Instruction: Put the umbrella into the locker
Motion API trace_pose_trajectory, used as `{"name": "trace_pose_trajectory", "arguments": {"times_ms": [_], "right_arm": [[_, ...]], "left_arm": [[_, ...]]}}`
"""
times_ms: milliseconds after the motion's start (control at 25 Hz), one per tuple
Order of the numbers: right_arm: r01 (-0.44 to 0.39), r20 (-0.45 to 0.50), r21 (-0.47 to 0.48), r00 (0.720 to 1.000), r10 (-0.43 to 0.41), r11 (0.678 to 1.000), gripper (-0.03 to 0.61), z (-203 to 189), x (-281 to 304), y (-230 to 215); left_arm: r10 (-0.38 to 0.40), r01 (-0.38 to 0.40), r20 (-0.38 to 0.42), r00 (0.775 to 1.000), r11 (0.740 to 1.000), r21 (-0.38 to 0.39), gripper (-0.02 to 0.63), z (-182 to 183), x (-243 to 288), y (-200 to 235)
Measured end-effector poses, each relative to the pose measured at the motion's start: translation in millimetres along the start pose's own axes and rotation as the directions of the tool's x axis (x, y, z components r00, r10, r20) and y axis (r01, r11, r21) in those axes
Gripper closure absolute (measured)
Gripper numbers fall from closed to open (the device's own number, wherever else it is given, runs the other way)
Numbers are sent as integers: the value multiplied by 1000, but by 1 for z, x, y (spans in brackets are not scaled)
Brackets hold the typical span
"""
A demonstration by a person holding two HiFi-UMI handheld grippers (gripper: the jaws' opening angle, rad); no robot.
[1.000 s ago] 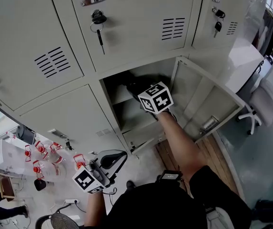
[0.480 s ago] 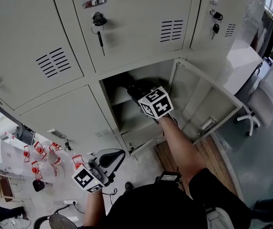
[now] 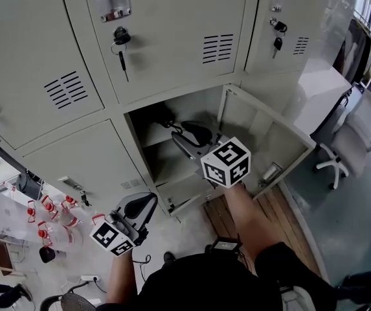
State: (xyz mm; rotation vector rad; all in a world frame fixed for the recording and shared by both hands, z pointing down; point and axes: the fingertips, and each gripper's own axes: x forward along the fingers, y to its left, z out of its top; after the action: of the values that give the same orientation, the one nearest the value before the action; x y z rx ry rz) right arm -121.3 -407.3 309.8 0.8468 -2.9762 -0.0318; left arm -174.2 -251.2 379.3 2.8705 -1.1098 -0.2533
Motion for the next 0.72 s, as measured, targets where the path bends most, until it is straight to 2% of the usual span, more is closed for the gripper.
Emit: {"name": "trace_pose_trajectory", "arguments": {"times_ms": [120,320,480,720], "right_arm": [[-22,73,-11,997,23,1000,460,18,-25,14],[-89,189,25,978,82,996,532,35,-64,39],[-119,197,17,974,113,993,565,29,-90,52],[-168,215,45,964,155,985,568,10,-121,68]], "left_arm": [[5,-5,5,1000,1000,11,598,5,6,-3],[-5,5,9,1000,1000,24,598,11,15,-14],[-18,17,24,1000,999,33,598,11,23,-26],[-62,61,43,997,998,27,598,7,34,-52]]}}
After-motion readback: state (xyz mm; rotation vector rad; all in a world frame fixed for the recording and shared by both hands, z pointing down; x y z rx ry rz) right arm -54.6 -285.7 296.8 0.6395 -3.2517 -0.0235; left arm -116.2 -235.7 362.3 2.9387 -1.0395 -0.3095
